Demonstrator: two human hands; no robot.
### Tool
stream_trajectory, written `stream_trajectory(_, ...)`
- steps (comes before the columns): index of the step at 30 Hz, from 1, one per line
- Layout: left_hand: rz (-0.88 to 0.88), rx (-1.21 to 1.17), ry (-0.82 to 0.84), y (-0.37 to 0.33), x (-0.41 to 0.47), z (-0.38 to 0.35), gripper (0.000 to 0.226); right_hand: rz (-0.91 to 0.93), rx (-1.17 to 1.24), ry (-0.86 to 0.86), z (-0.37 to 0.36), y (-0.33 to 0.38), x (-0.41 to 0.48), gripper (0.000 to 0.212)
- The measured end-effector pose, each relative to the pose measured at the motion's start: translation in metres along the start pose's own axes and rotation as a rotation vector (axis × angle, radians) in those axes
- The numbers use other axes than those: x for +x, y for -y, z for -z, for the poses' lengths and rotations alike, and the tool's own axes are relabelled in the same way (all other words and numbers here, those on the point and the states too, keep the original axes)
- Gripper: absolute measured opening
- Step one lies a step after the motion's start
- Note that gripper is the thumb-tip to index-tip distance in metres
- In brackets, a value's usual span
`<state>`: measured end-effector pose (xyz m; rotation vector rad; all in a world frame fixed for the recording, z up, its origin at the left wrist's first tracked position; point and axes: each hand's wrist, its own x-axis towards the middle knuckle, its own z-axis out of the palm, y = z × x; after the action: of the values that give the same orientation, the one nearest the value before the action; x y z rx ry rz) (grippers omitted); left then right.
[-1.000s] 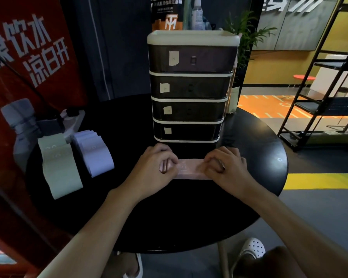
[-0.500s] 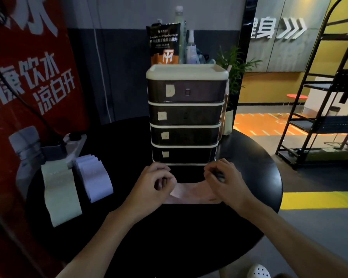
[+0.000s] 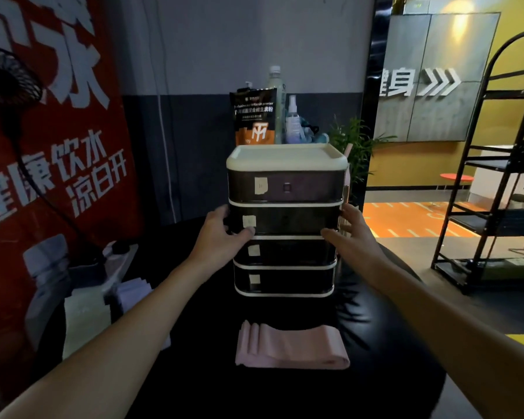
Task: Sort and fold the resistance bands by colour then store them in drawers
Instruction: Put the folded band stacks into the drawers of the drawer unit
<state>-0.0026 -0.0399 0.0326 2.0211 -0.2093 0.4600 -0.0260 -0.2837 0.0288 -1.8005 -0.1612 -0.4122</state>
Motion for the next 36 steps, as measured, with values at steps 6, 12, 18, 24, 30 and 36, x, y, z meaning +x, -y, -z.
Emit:
stream_trajectory(6,0.01,-0.048,-0.008,0.006,0.002,-0.002,0.042,0.012,0.082,0.02,-0.002,-0.007,0.0,0.064)
stream_trajectory(12,0.017,-0.136,0.032,0.008,-0.006,-0.001,0.053,-0.013,0.156,0.01,-0.001,-0.009,-0.005,0.068)
stream_trajectory(18,0.04,-0.261,0.122,0.007,-0.013,0.006,0.066,-0.018,0.24,0.002,0.001,-0.002,-0.012,0.053)
stream_trajectory(24,0.053,-0.349,0.139,0.009,-0.017,0.008,0.076,-0.041,0.268,0.027,0.0,-0.002,-0.012,0.05)
stream_trajectory(30,0.062,-0.411,0.108,0.015,-0.012,0.003,0.068,-0.026,0.231,-0.007,0.0,-0.005,-0.004,0.068)
stream_trajectory(36,0.06,-0.432,0.062,0.013,-0.013,0.001,0.063,0.012,0.254,0.047,-0.004,-0.008,0.001,0.084)
